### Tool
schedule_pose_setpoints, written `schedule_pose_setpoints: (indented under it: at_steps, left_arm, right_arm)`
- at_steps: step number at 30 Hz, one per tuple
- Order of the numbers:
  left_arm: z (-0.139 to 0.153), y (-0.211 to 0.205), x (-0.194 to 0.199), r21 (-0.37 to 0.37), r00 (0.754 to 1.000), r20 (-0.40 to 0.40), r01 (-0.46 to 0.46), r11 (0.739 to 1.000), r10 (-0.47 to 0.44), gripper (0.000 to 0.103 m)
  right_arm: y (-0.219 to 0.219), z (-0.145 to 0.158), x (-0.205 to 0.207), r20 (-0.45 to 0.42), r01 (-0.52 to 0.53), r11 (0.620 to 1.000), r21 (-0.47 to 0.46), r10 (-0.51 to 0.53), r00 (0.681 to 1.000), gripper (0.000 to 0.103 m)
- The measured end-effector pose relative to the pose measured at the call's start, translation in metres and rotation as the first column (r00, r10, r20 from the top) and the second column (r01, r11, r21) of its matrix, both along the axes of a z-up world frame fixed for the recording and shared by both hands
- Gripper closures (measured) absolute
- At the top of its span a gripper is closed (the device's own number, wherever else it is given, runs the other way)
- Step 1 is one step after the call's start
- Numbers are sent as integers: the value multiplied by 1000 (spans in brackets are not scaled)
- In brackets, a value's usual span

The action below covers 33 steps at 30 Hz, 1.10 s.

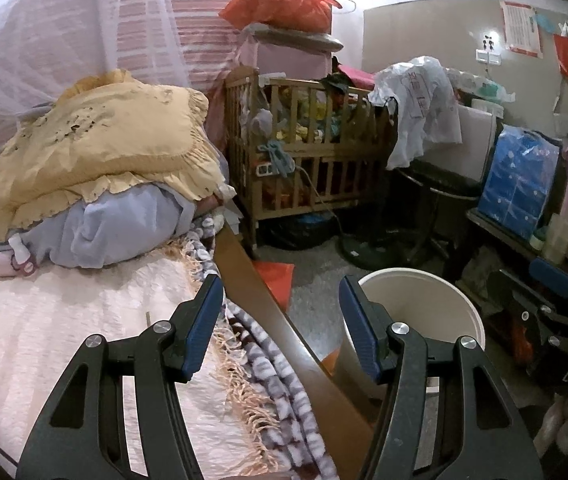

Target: Collect trash

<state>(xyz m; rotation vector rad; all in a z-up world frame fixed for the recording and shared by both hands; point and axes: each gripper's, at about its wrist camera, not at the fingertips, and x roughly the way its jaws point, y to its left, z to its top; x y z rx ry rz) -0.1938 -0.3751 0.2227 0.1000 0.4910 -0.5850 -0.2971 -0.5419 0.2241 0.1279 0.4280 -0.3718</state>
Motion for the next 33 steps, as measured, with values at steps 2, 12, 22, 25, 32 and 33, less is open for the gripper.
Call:
schedule_pose_setpoints:
  at_steps: [2, 12, 22, 25, 32, 33]
  left_arm:
    - [0, 1, 0, 1, 1000, 0, 1, 1000, -1, 44]
    - [-1, 3, 1, -1, 1000, -7, 0, 1000, 0, 44]
    - [-4, 4, 1, -3, 1000, -16, 4, 1000, -4, 44]
    - [-4, 4, 2, -6, 1000, -18, 5, 1000, -5, 44]
    - [-4, 5, 3, -4, 1000, -20, 8, 1000, -8, 44]
    - [-4, 5, 3, -5, 1000, -20, 7, 1000, -7, 44]
  right_arm:
    - [2, 1, 2, 1, -1, 1000, -6, 1, 1000, 19]
    - [7, 2, 1, -10, 0, 1000, -18, 0, 1000, 19]
    - [4, 1, 1, -21, -2, 1000, -14, 2, 1000, 19]
    - [3, 1, -1, -26, -3, 1000, -19, 2, 1000, 19]
    - [-1, 0, 0, -31, -7, 1000, -14, 6, 1000, 19]
    - [-1, 0, 0, -31, -7, 1000, -14, 6, 1000, 19]
